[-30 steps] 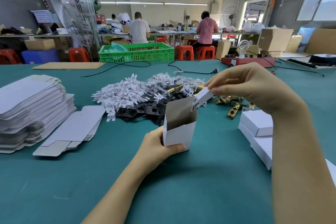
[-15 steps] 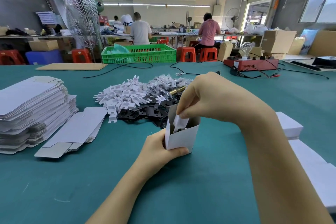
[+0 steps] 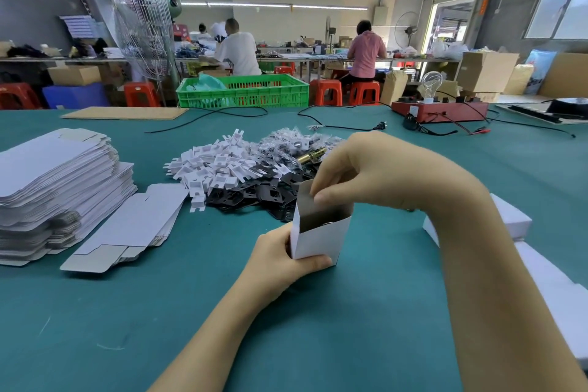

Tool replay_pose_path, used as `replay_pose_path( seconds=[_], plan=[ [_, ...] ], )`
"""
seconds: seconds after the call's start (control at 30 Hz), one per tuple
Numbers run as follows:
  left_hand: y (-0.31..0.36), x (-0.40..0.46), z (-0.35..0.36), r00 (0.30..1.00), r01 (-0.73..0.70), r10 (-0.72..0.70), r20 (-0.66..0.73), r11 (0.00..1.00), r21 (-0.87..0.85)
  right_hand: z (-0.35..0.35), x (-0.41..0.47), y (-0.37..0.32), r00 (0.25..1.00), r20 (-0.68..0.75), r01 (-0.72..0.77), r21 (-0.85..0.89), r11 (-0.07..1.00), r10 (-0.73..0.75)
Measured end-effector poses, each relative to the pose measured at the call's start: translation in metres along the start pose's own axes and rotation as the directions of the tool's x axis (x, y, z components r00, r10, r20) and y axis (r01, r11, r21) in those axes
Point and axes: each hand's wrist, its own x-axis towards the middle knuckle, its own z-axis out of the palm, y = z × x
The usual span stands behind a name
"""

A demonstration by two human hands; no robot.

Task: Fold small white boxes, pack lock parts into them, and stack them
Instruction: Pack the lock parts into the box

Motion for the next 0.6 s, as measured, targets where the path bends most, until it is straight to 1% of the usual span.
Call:
replay_pose_path(
  seconds=[0.17,0.27,0.37,0.47,0.53,0.6],
  plan=[
    [0.0,-0.001,0.001,1.0,-0.026,0.026,-0.004,0.999,0.037,-0.019,-0.015,0.022,0.999,-0.016,-0.048,0.122,0.991,0.05],
    [0.0,-0.001,0.001,1.0,-0.023,0.023,-0.01,0.999,0.038,-0.024,-0.02,0.038,0.994,-0.034,-0.102,0.151,0.983,0.108],
    [0.0,0.0,0.001,0.999,0.019,-0.019,-0.035,1.0,0.017,-0.022,-0.019,0.052,0.981,-0.036,-0.182,0.151,0.972,0.19],
    [0.001,0.001,-0.001,0.993,0.087,-0.09,-0.081,0.995,-0.044,-0.015,-0.012,0.065,0.963,-0.015,-0.268,0.102,0.958,0.271],
    [0.002,0.002,-0.003,0.976,0.141,-0.158,-0.152,0.983,-0.116,-0.01,-0.007,0.073,0.947,-0.009,-0.319,0.071,0.945,0.32],
    [0.001,0.003,-0.004,0.948,0.16,-0.211,-0.238,0.963,-0.218,-0.004,-0.003,0.079,0.94,-0.004,-0.34,0.082,0.937,0.342]
  ],
)
